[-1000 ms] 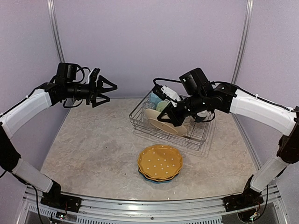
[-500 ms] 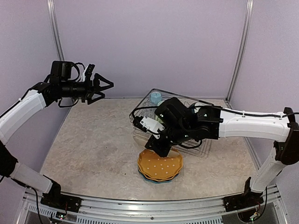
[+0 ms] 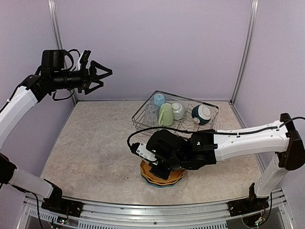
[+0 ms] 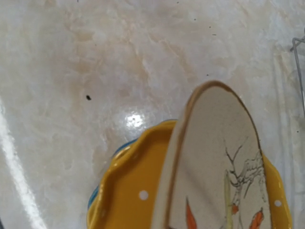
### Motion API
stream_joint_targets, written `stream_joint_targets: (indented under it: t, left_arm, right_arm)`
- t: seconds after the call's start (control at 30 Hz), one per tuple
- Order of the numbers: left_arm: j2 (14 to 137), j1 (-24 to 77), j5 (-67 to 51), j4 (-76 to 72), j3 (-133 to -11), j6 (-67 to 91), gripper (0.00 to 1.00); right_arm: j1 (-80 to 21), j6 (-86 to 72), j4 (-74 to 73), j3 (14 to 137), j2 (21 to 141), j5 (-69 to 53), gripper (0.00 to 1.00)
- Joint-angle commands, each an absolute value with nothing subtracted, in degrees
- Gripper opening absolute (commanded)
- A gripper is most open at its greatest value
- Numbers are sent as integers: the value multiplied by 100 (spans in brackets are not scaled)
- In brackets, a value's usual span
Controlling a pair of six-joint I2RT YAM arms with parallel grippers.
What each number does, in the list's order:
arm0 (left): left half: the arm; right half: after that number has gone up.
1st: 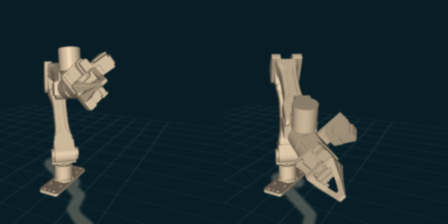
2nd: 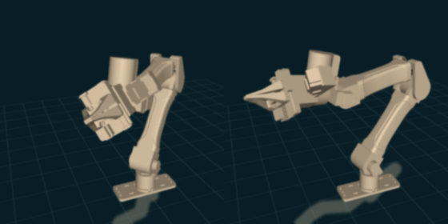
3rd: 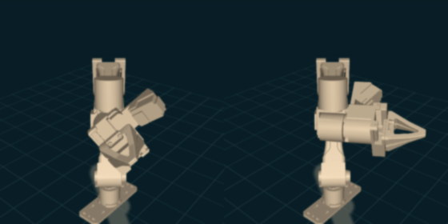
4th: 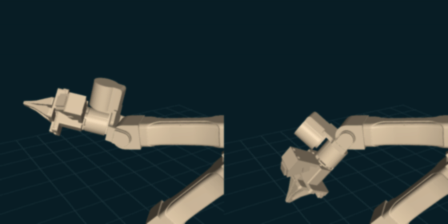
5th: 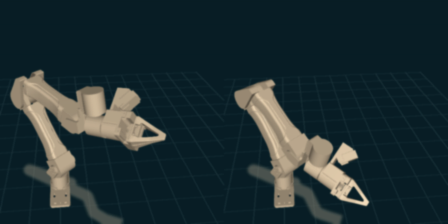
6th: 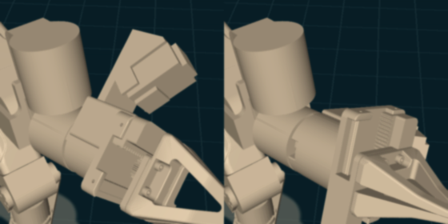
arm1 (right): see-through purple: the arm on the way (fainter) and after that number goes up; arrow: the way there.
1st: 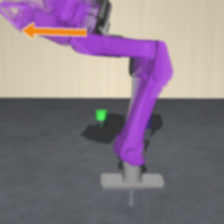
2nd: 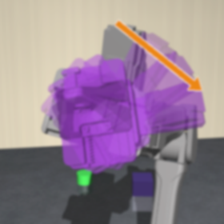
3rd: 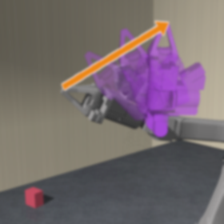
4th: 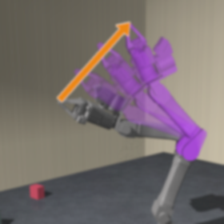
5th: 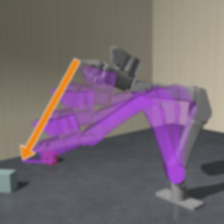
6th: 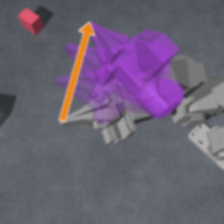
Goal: Unload the mixed dishes from the dish rack
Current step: Place the plate with another plate.
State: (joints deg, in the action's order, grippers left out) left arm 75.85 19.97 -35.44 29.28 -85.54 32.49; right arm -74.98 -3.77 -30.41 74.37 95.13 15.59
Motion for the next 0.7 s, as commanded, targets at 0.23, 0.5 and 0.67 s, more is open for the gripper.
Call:
stream_joint_targets:
  t: [0.23, 0.5, 0.67]
  left_arm:
    - [7253, 1823, -3661, 2499, -8021, 3096, 99]
    - [6988, 1506, -3773, 2391, -7755, 3076, 99]
    - [6985, 1359, -3888, 2374, -7722, 3111, 99]
  right_arm:
    - [-8068, -619, -2705, 7007, 10429, 2771, 25]
    - [-8112, -932, -2439, 6902, 10168, 2592, 55]
    - [-8105, -945, -2265, 7009, 9684, 2486, 78]
